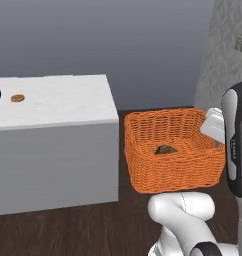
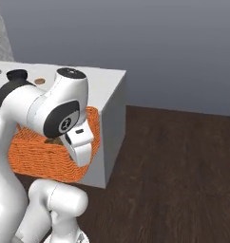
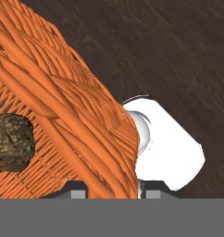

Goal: Open the cabinet, pick up the bread from the cabinet and place it in the basket. Then move the basket to the dining counter.

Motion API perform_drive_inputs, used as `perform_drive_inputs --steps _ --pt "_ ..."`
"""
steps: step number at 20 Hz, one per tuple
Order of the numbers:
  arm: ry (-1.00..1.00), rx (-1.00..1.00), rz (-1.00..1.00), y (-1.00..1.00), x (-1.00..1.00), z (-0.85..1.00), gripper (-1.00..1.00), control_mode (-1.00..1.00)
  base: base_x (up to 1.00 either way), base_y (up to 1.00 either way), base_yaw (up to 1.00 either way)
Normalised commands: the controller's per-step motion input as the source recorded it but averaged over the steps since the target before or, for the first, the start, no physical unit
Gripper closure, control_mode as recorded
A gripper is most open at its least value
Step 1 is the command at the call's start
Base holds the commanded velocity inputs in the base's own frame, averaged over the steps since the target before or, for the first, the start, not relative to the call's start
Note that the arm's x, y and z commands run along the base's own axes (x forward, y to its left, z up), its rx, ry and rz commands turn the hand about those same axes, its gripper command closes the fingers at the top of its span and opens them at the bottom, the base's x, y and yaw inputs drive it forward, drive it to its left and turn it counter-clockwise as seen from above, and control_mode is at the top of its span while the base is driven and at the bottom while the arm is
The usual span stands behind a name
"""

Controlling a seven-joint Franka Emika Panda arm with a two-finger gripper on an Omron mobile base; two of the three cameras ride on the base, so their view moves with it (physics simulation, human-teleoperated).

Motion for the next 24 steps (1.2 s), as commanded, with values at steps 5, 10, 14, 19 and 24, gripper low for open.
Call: perform_drive_inputs --steps 5,10,14,19,24 --pt "0.00 0.00 0.00 0.00 0.00 0.00 1.00 1.00 0.45 0.94 -0.17" --pt "0.00 0.00 0.00 0.00 0.00 0.00 1.00 1.00 0.44 0.53 -0.02" --pt "0.00 0.00 0.00 0.00 0.00 0.00 1.00 1.00 0.46 0.64 0.00" --pt "0.00 0.00 0.00 0.00 0.00 0.00 1.00 1.00 0.61 0.56 0.00" --pt "0.00 0.00 0.00 0.00 0.00 0.00 1.00 1.00 0.80 0.25 0.00"
